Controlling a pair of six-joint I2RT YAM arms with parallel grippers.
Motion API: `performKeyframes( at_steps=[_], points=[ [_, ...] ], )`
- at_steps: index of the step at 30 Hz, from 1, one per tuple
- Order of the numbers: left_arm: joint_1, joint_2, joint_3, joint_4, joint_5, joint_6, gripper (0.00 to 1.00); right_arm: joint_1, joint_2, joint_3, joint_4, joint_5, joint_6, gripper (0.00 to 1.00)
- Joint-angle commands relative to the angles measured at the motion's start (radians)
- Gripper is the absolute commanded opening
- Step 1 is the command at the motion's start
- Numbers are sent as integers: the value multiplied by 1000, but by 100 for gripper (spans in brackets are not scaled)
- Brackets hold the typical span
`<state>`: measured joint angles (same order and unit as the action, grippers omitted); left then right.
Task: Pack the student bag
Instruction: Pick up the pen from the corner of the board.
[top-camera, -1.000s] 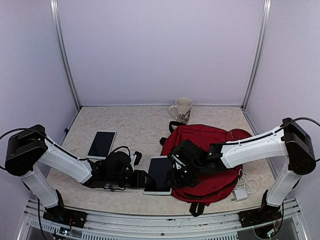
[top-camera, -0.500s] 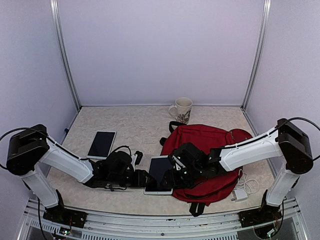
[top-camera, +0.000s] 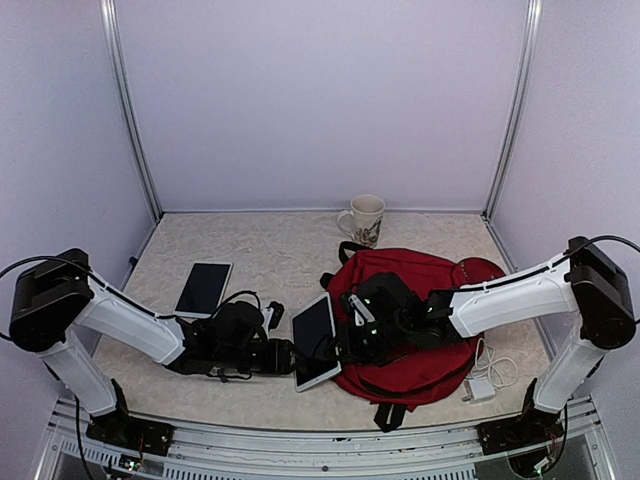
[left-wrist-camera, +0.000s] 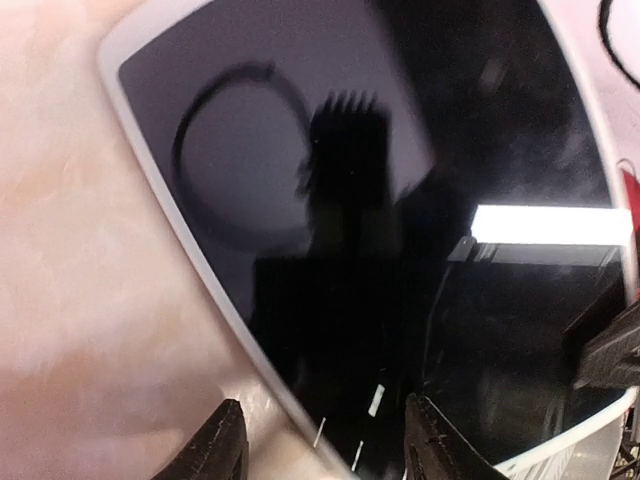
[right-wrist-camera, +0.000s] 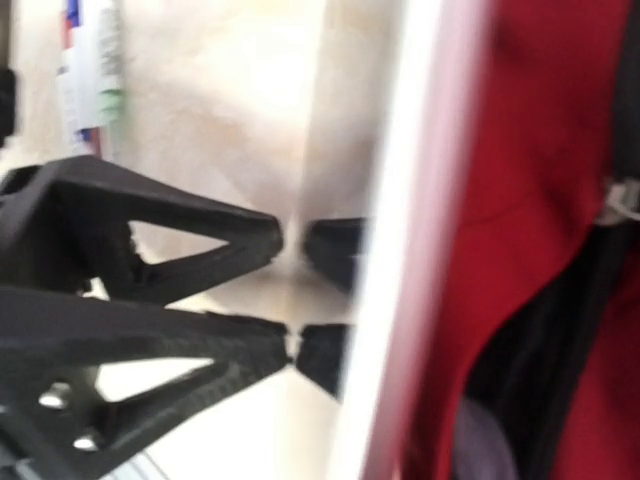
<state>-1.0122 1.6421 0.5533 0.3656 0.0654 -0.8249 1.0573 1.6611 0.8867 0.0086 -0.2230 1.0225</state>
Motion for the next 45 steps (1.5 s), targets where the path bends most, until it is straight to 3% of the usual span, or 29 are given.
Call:
performKeyframes(
  at_steps=[1, 14, 18, 22, 25, 29, 32, 35, 38, 45],
  points=[
    [-23, -46, -20, -285, -32, 38, 55, 13, -84, 3, 34, -11, -85, 0],
    [3, -244, 37, -447, -106, 124, 63, 12, -179, 31, -110, -38, -246, 0],
    [25, -300, 41, -471, -118, 180, 68, 29, -176, 99, -217, -75, -420, 0],
    [18, -399, 74, -472, -65, 292, 81, 39, -197, 186, -389, -27, -597, 0],
    [-9, -466, 124, -494, -45, 396, 89, 38, -248, 205, -427, -103, -752, 0],
    [-14, -511, 179, -512, 17, 518, 92, 38, -316, 189, -465, -218, -930, 0],
    [-14, -488, 211, -511, 81, 541, 89, 38, -359, 195, -504, -244, -1004, 0],
    [-37, -472, 236, -513, 165, 564, 79, 38, -419, 180, -500, -261, -1056, 0],
    [-93, -497, 243, -484, 188, 605, 76, 37, -454, 177, -505, -246, -1084, 0],
    [-111, -522, 303, -487, -32, 613, 93, -26, -491, 184, -596, -38, -950, 0]
  ],
)
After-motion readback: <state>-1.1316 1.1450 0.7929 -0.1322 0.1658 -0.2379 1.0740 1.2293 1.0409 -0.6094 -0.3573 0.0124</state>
